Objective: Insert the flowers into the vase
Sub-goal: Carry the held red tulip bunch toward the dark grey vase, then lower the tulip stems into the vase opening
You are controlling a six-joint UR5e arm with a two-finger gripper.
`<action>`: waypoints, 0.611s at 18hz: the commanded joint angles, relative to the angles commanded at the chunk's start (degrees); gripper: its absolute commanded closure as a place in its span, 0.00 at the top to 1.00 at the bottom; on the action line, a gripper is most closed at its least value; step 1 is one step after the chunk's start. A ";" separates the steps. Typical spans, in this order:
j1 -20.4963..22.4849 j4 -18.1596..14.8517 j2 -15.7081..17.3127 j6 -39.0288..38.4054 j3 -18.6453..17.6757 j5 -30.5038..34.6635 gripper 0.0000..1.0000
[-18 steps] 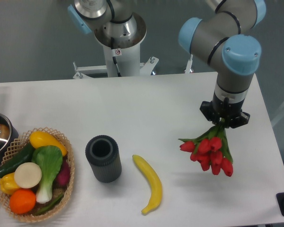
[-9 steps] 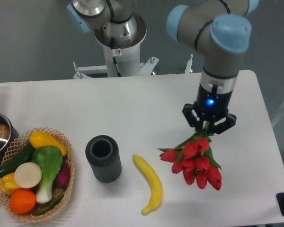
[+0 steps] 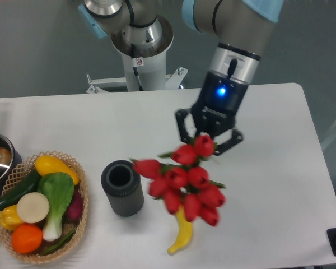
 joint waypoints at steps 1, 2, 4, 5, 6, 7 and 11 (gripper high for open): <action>-0.17 1.05 0.00 0.00 -0.35 -0.96 0.03; -0.96 2.54 0.00 0.00 -0.88 -2.53 0.04; -1.49 5.53 0.00 0.00 -2.37 -7.53 0.04; -1.41 7.28 0.00 0.09 -3.33 -9.73 0.04; -1.41 8.78 -0.09 0.26 -4.30 -11.15 0.04; -1.58 9.92 -0.09 0.35 -5.18 -11.68 0.04; -1.93 11.16 0.44 2.01 -10.36 -15.90 0.05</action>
